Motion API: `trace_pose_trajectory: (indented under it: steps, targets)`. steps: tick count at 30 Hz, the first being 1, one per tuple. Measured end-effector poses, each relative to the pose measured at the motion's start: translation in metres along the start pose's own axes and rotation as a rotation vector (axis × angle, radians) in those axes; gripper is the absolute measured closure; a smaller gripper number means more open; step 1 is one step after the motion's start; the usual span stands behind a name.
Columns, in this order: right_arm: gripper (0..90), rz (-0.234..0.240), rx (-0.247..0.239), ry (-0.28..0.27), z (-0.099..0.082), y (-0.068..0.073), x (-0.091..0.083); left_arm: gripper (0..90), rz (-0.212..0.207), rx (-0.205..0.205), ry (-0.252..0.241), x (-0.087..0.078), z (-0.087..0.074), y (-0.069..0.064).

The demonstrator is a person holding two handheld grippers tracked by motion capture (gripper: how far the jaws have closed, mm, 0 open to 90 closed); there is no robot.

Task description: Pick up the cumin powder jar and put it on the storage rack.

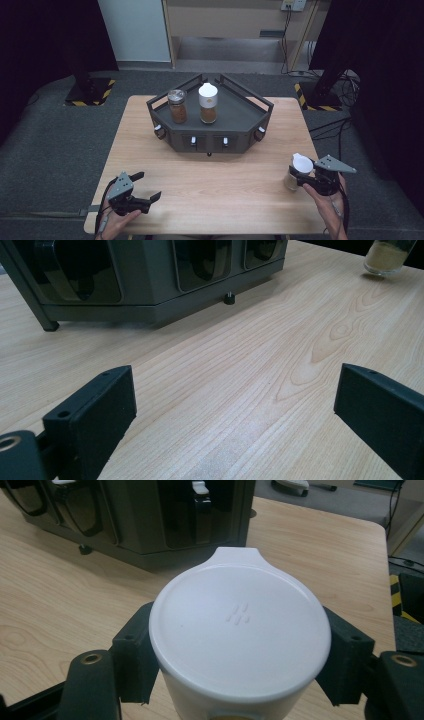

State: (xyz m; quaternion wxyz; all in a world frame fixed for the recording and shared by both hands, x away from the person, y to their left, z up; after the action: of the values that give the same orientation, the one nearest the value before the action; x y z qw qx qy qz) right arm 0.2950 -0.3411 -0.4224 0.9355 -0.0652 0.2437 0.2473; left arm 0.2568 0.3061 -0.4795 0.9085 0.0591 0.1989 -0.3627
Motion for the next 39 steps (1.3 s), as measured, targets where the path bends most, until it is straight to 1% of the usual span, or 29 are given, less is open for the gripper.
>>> trace_pose_trajectory:
  steps: [6, 13, 20, 26, 33, 39]
  targets:
    - [30.8, 0.052, -0.015, 0.007, 0.012, 0.007, 0.003, 2.3, 0.000, 0.000, 0.001, 0.000, 0.000, 0.000]
    - [30.8, 0.109, -0.030, -0.002, 0.033, 0.018, 0.008, 2.3, 0.001, 0.000, 0.003, 0.000, 0.000, 0.000]
    - [30.8, 0.155, -0.070, 0.018, 0.056, 0.031, 0.018, 2.3, 0.000, 0.002, 0.005, 0.000, 0.000, 0.000]
    - [30.8, 0.196, -0.097, 0.035, 0.079, 0.042, 0.025, 2.4, -0.002, 0.004, 0.008, 0.001, 0.000, 0.000]
    - [30.8, 0.237, -0.120, 0.036, 0.111, 0.053, 0.030, 2.4, -0.001, 0.005, 0.010, 0.001, 0.000, -0.001]
    - [30.8, 0.241, -0.144, 0.040, 0.140, 0.060, 0.035, 2.4, -0.002, 0.007, 0.014, 0.001, 0.000, -0.001]
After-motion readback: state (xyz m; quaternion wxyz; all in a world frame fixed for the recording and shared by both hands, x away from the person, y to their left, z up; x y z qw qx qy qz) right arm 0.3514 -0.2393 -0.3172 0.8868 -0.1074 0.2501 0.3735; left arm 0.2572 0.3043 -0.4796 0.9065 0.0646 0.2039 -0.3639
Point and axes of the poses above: each handheld gripper's, and its own axes: x roughly forward along the jaws, z roughly out of its top, y roughly to its left, the point moved 8 cm from there along x, roughly forward along the jaws, and after that the axes turned 1 degree about z, right-handed, at the moved point
